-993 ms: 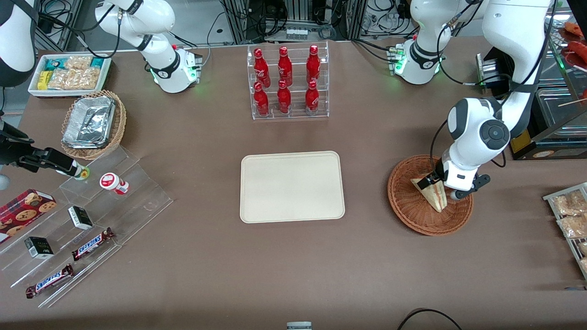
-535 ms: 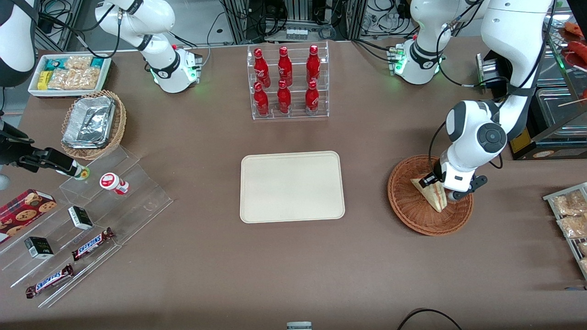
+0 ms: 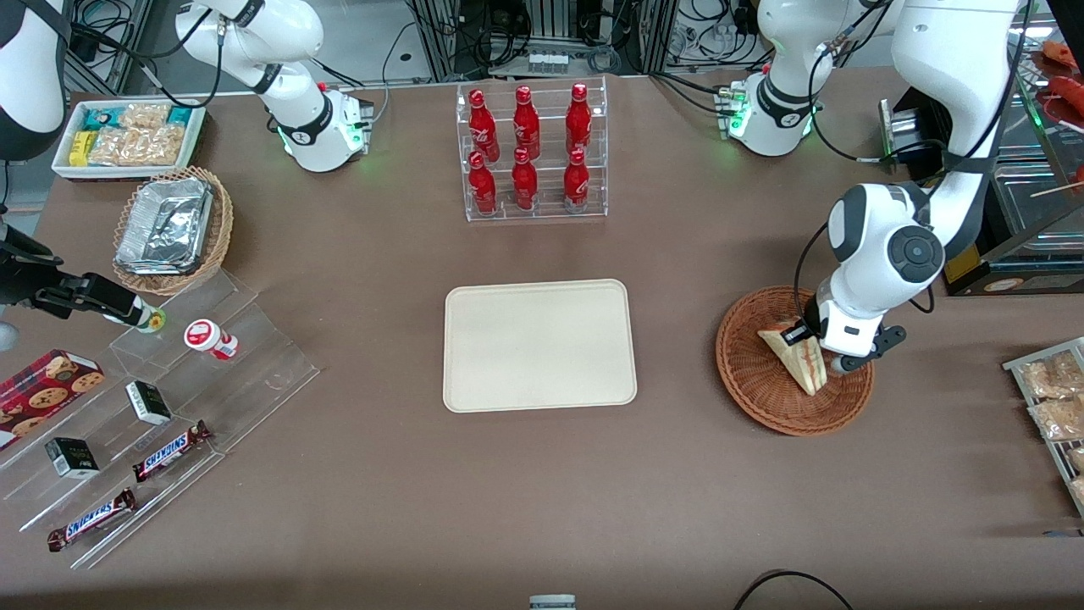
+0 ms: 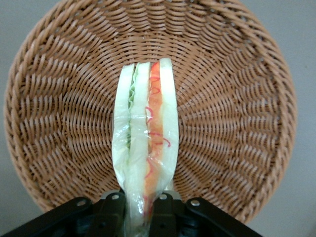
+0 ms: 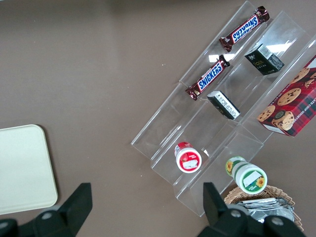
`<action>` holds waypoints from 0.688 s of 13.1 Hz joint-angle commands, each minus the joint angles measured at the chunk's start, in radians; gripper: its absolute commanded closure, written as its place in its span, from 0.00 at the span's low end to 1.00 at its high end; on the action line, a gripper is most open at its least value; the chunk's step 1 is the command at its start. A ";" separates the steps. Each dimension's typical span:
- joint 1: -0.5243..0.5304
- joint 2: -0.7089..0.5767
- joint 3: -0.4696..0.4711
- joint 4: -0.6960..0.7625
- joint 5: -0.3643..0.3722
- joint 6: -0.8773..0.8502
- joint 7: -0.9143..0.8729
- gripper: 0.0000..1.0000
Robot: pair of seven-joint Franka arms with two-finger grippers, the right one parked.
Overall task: Place sandwich from basket to tray
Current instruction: 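Lift the sandwich with the left gripper and carry it over the cream tray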
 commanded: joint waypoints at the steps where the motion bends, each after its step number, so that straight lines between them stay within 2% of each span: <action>1: -0.050 -0.007 -0.015 0.152 0.017 -0.219 0.005 1.00; 3: -0.102 0.010 -0.016 0.241 0.017 -0.327 0.006 1.00; 9: -0.309 0.099 -0.016 0.344 0.014 -0.339 -0.012 1.00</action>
